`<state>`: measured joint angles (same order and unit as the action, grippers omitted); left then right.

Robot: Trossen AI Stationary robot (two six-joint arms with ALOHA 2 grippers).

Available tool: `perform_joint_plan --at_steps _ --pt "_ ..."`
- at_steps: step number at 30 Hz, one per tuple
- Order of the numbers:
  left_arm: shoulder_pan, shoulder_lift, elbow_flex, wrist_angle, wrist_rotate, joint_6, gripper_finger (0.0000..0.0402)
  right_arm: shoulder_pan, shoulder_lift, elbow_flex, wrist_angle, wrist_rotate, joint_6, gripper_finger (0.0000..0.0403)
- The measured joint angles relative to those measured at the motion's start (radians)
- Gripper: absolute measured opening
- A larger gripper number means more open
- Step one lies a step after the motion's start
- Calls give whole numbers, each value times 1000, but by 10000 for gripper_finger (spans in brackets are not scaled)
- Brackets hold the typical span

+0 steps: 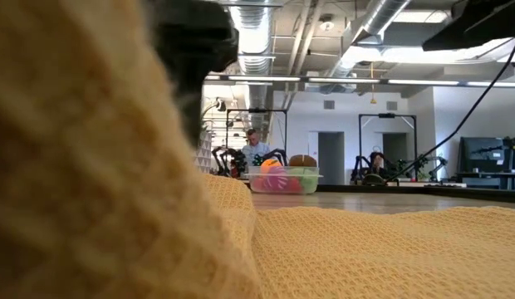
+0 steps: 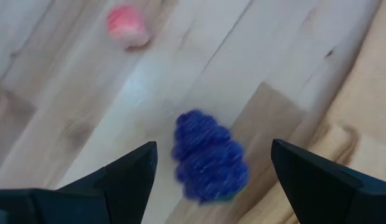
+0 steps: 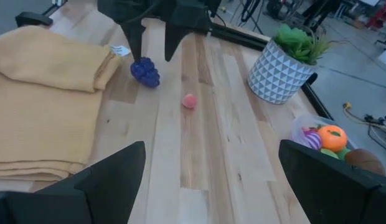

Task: Pick and placing Produce into tupperware
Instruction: Put the grapes into the transparent bin

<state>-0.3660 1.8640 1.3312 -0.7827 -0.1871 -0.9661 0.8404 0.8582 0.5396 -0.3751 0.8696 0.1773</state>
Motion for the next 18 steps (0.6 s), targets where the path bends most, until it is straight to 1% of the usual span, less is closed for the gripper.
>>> perform_joint_plan --at_steps 7,13,18 --pt "0 14 -1 -4 2 12 306 10 0 0 -11 14 17 391" --pt "0 40 -2 -4 30 25 306 10 0 -5 -17 18 33 391" --pt "0 37 -1 7 24 31 306 10 0 -5 -17 18 35 391"
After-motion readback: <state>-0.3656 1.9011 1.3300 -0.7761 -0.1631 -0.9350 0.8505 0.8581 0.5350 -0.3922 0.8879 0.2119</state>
